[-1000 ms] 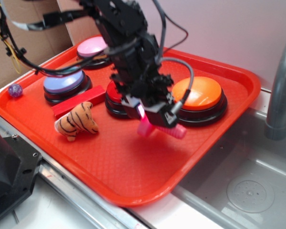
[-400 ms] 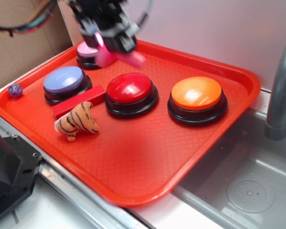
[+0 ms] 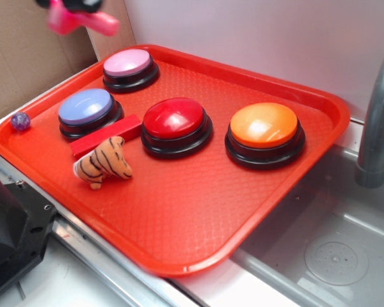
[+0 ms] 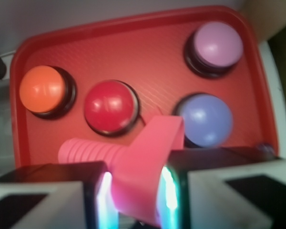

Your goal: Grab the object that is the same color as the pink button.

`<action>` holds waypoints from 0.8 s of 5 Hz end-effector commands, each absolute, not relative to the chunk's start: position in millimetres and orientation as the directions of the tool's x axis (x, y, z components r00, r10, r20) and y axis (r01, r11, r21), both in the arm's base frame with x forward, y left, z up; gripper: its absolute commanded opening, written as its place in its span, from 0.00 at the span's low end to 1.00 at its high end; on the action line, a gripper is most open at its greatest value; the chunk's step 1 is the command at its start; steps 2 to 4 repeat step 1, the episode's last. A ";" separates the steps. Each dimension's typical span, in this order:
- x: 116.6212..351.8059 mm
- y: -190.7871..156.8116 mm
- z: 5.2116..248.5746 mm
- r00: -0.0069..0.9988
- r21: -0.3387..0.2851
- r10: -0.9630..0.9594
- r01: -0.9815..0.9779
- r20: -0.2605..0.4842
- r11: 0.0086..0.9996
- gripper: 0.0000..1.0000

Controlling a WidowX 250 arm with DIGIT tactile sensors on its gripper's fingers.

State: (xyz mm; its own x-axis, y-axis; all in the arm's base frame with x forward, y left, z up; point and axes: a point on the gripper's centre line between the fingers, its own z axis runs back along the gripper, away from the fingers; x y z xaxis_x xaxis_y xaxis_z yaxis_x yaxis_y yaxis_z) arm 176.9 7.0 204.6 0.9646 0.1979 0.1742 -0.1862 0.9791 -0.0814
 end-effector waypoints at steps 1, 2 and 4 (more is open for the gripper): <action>152.5 27.7 205.4 0.930 -0.067 0.316 -0.309 0.188 0.949 0.00; 152.5 27.7 205.4 0.930 -0.067 0.316 -0.309 0.188 0.949 0.00; 152.5 27.7 205.4 0.930 -0.067 0.316 -0.309 0.188 0.949 0.00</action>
